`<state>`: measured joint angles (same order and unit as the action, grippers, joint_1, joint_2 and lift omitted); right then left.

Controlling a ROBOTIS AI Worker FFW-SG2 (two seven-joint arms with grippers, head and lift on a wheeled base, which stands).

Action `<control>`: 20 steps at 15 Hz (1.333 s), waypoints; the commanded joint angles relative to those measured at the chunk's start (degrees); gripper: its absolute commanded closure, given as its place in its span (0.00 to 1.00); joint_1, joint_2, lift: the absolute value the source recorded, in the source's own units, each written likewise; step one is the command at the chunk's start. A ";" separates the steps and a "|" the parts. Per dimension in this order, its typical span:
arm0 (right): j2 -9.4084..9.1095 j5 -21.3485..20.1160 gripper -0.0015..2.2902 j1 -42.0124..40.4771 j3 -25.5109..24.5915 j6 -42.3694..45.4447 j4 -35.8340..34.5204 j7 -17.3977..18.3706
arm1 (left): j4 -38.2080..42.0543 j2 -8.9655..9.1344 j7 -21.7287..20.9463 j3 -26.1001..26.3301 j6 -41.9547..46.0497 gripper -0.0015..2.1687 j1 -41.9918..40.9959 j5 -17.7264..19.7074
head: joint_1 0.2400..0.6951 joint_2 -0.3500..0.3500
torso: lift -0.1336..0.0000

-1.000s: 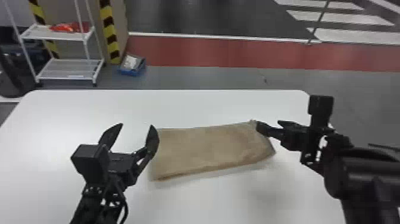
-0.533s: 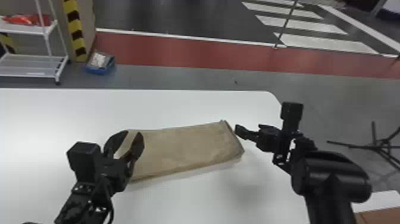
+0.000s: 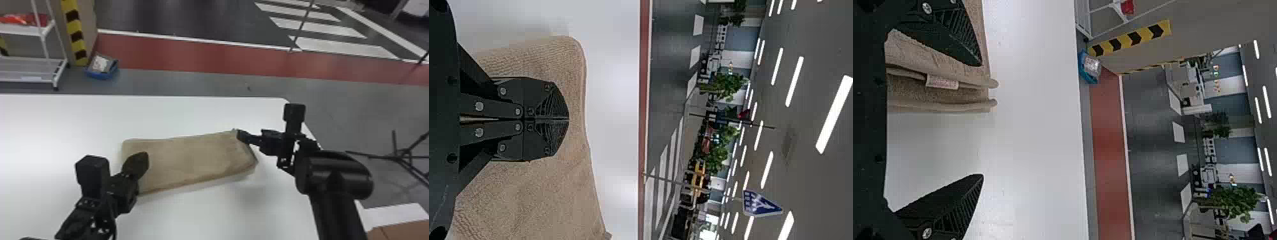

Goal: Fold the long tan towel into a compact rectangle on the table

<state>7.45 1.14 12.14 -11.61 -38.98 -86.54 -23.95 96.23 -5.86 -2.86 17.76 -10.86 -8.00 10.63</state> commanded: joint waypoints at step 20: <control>0.28 -0.53 0.74 4.21 2.47 -11.43 4.18 -10.86 | -4.99 0.06 -1.98 -0.62 -5.45 0.91 3.34 -0.62 | 1.00 0.22 | 0.08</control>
<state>7.86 -0.53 16.41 -9.24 -48.88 -80.91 -34.60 91.21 -5.80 -4.83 17.05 -16.32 -4.79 10.03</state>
